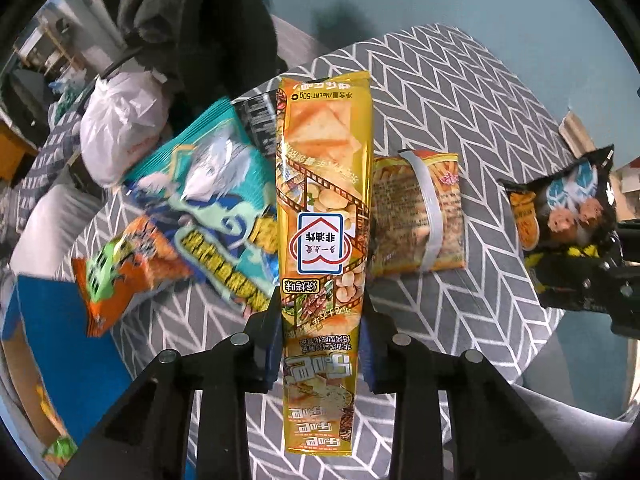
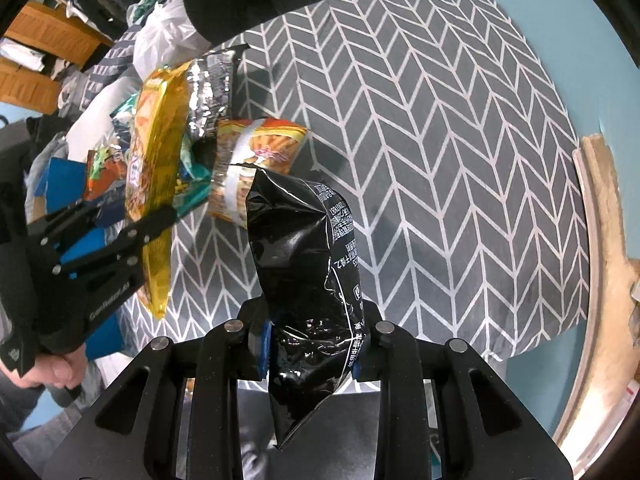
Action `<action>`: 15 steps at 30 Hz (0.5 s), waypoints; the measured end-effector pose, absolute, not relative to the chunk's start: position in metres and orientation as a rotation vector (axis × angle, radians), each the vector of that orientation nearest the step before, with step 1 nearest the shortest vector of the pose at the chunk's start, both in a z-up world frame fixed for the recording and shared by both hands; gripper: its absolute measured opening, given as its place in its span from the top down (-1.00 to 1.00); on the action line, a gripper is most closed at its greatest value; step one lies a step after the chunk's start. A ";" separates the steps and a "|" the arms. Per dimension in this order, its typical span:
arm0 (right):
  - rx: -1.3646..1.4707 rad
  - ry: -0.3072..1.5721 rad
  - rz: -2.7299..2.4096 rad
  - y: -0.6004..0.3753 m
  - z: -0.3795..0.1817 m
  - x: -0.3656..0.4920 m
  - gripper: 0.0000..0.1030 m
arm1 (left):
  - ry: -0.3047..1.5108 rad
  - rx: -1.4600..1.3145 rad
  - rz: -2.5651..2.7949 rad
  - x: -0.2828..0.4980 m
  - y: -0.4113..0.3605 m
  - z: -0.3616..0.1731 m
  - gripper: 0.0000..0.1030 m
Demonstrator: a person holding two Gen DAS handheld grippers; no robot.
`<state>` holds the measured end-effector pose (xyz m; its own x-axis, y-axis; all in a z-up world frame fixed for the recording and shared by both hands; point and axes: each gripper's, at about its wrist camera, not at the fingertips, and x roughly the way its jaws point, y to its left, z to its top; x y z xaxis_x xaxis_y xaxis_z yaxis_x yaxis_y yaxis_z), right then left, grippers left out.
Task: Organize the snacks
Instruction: 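Lift the black bag and yellow cracker bag and carry both toward the box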
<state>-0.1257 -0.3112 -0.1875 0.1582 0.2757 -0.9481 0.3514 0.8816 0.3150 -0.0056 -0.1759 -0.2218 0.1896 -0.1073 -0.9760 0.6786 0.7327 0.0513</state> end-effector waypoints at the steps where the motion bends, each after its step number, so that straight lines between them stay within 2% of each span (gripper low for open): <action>1: 0.532 1.429 -0.056 -0.310 -0.185 -0.125 0.51 | 1.272 0.534 -0.589 -0.006 -0.173 -0.219 0.38; 15: 0.447 1.399 0.035 -0.266 -0.151 -0.092 0.51 | 1.272 0.333 -0.459 -0.012 -0.101 -0.162 0.38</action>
<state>-0.0925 -0.2664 -0.1509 0.1844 0.2843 -0.9408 0.2367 0.9162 0.3232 -0.0122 -0.1013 -0.1617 0.2241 -0.1444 -0.9638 0.5040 0.8636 -0.0122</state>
